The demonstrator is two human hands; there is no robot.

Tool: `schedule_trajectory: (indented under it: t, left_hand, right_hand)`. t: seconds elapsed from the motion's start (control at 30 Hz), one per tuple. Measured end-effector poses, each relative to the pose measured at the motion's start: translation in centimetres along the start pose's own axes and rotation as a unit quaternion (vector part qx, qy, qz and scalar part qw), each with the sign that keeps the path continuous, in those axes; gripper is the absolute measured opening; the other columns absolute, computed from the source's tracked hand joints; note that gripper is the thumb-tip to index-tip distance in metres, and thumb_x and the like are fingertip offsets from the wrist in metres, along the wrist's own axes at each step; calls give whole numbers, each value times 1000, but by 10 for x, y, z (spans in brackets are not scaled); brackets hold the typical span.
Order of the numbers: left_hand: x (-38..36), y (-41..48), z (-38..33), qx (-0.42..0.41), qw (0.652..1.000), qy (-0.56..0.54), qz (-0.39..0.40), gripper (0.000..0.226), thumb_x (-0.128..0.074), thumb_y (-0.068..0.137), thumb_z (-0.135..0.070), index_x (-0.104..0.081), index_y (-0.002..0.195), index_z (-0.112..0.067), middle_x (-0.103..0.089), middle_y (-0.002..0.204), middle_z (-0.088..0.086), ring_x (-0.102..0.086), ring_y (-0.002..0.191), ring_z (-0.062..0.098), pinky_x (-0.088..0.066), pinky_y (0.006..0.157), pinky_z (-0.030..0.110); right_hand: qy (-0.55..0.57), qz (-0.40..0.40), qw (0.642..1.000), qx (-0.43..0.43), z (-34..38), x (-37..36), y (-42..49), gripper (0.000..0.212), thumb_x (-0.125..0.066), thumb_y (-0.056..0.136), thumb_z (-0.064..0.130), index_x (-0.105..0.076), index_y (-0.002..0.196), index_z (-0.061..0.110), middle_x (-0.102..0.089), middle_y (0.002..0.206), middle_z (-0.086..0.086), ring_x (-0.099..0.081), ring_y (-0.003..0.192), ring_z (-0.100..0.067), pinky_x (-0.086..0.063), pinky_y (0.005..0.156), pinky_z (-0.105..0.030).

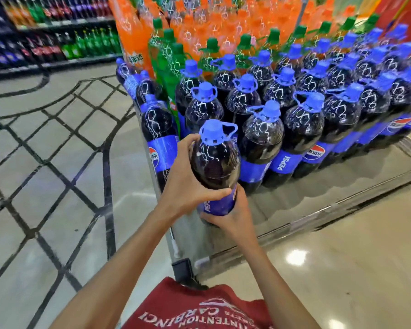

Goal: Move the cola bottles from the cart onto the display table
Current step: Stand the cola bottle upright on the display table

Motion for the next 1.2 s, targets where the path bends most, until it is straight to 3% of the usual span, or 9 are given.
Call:
schedule_trajectory:
  t: [0.1,0.17,0.23,0.37,0.5,0.57,0.93,1.03,1.2]
  left_hand:
    - [-2,13,10,-16,999,7,32,112,-100,47,-22,-29,130,-46,-46,131,-29,-51,126,1,-38,105,16]
    - [-4,20,14,-27,998,12,53,113,-101,47,-20,-29,131,-43,-46,131,-29,-51,125,-1,-37,104,14]
    - [-5,24,16,-33,997,15,66,114,-101,47,-21,-28,131,-44,-46,133,-26,-50,126,-2,-37,104,13]
    - [-6,28,22,-37,996,27,76,115,-101,46,-25,-28,133,-42,-37,129,-43,-46,126,-9,-36,104,12]
    - [-7,31,24,-32,995,33,92,115,-99,45,-34,-27,135,-43,-48,135,-18,-51,128,4,-45,107,33]
    - [-7,32,26,-29,995,40,90,116,-99,45,-33,-27,135,-42,-49,135,-14,-52,127,5,-47,105,36]
    - [-6,45,29,-18,992,92,88,118,-99,46,-39,-23,137,-41,-44,137,-25,-49,125,-2,-49,94,33]
    - [-5,48,28,-35,988,117,91,119,-98,47,-44,-22,138,-40,-40,142,-19,-45,131,3,-50,96,36]
    - [-4,52,30,-83,982,154,74,120,-88,44,-61,-31,142,-22,-32,142,-4,-33,132,4,-51,88,30]
  right_hand:
    - [-18,-38,999,-7,-6,-8,3,103,-100,50,34,-45,137,32,-56,127,19,-57,116,4,-52,94,-26]
    - [-31,-72,997,-13,-6,-13,5,105,-99,51,38,-44,139,30,-53,126,18,-55,115,6,-51,95,-28]
    - [-49,-99,994,-1,-5,-17,8,106,-97,52,42,-44,142,27,-49,126,16,-52,117,2,-49,94,-27]
    - [-100,-137,985,5,-6,-22,13,106,-94,54,49,-44,144,22,-45,131,10,-47,124,-6,-46,90,-27]
    - [-111,-158,981,0,-11,-28,15,107,-95,54,50,-46,143,16,-46,132,5,-47,126,-11,-43,90,-22]
    - [-118,-166,979,-2,-12,-29,17,108,-95,54,50,-45,144,16,-45,133,5,-47,126,-12,-46,92,-27]
    - [-110,-204,972,-33,-10,-41,28,111,-96,53,46,-39,145,25,-45,134,8,-49,125,-16,-50,92,-40]
    - [-116,-205,971,-33,-11,-42,29,111,-95,54,47,-39,146,24,-44,136,7,-47,127,-16,-48,91,-38]
    - [-124,-197,972,-34,-10,-42,31,112,-93,55,53,-36,148,27,-43,135,9,-48,125,-15,-50,90,-38]
Point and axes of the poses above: each hand's wrist, its own y-axis towards the middle knuckle, its own x-axis out of the back of the hand, z = x × y, the point moved 1 cm from there along y, towards the middle knuckle
